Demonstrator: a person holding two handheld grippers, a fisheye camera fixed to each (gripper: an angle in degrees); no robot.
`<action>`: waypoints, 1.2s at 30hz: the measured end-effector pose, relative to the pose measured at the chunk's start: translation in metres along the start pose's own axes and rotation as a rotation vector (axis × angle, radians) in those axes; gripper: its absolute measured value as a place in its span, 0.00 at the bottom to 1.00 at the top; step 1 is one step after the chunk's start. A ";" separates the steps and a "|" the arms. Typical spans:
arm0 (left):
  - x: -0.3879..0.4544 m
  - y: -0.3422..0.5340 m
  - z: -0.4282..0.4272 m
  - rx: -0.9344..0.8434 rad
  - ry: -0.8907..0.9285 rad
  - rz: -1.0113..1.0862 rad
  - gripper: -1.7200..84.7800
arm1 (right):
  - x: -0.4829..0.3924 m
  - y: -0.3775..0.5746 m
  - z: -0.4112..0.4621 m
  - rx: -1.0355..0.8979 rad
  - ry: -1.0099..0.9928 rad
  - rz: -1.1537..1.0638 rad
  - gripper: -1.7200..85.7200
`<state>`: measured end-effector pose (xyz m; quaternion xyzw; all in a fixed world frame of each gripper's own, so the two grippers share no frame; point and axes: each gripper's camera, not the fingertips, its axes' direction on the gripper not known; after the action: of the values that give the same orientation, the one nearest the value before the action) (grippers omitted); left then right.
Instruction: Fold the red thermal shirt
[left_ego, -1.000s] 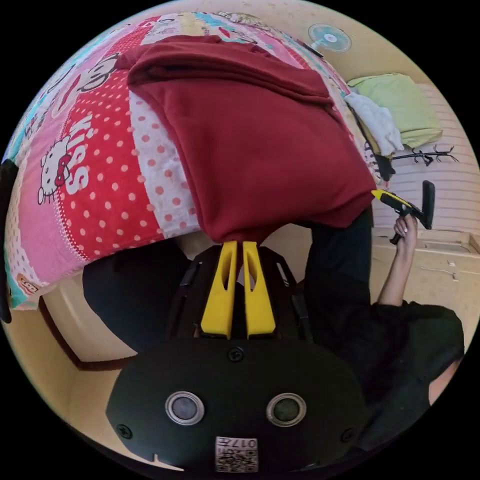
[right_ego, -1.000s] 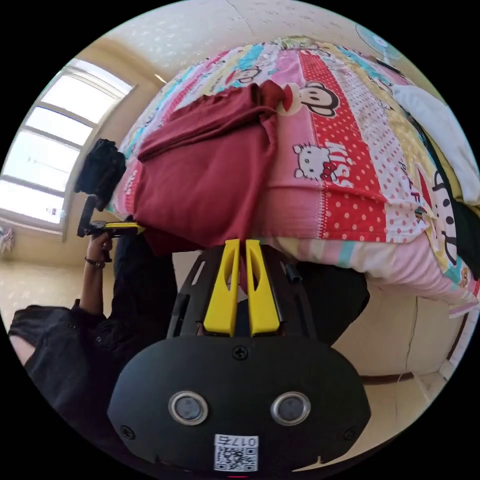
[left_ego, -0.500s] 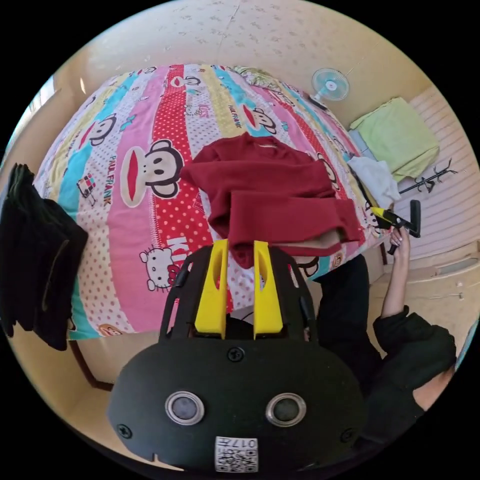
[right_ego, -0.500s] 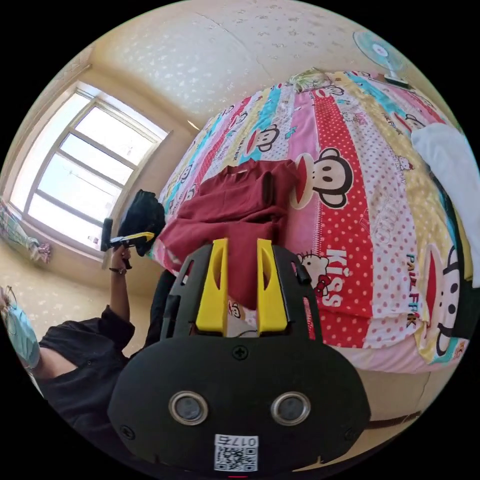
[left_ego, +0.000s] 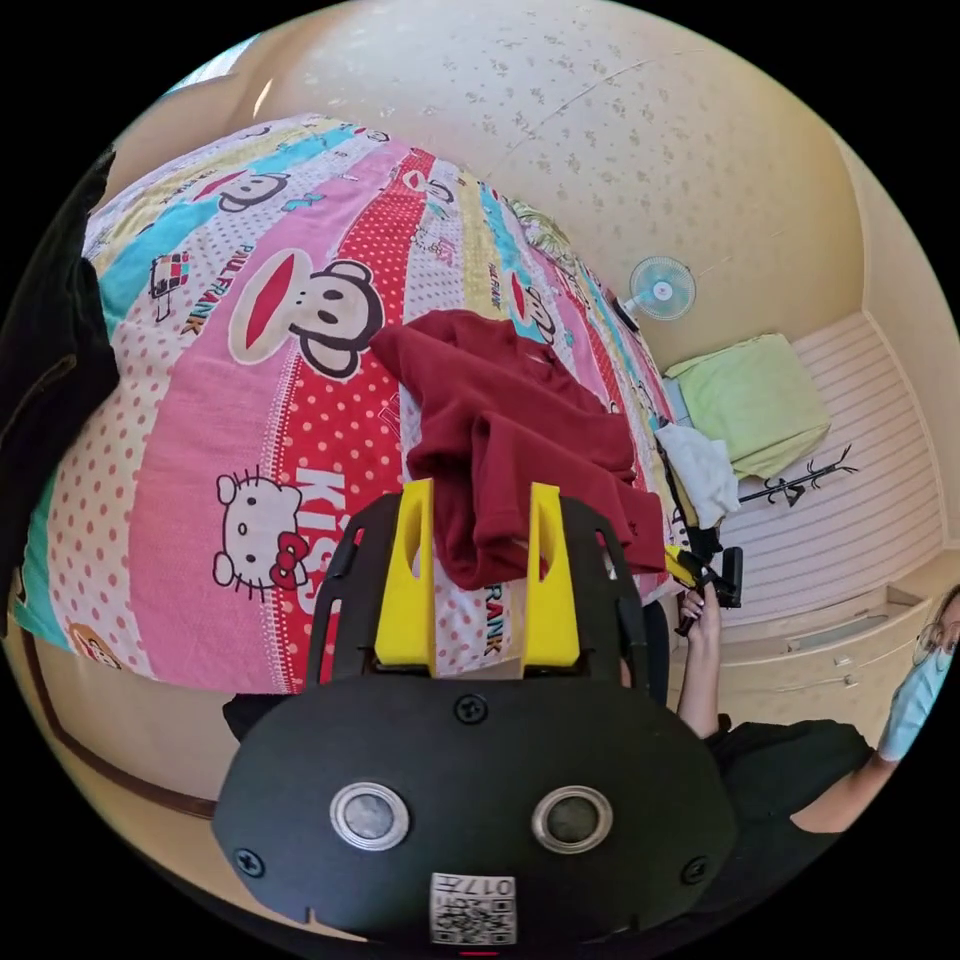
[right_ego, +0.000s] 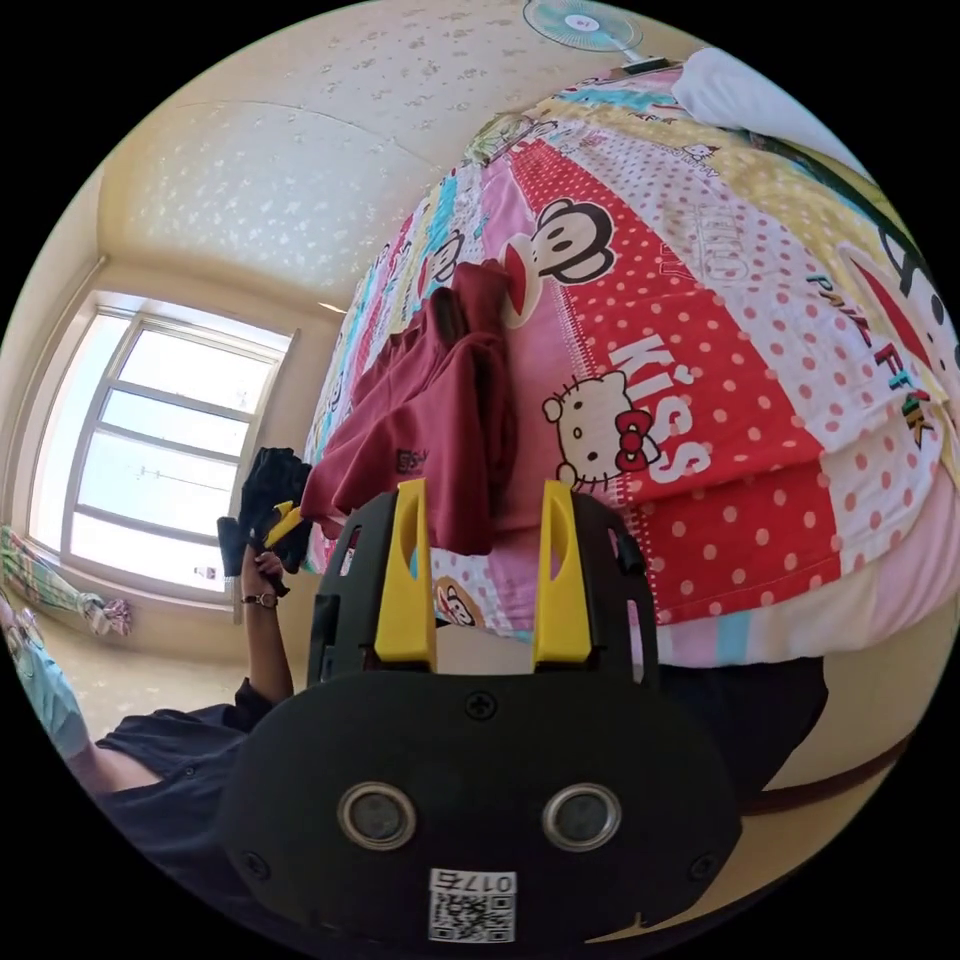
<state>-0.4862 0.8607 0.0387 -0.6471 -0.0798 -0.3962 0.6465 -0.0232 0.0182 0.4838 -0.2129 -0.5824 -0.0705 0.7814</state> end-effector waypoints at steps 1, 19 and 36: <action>-0.009 -0.005 0.015 -0.040 0.019 -0.007 0.17 | -0.001 0.000 0.003 -0.004 0.002 0.004 0.21; 0.010 0.139 -0.105 0.142 0.631 0.373 0.08 | -0.083 0.103 -0.176 0.243 -0.625 -0.643 0.04; 0.044 0.121 -0.102 0.048 0.310 0.333 0.08 | -0.099 0.070 -0.169 0.236 -0.312 -0.477 0.05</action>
<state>-0.4237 0.7321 -0.0430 -0.5669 0.1190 -0.3768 0.7228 0.1196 -0.0025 0.3339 0.0138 -0.7330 -0.1503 0.6632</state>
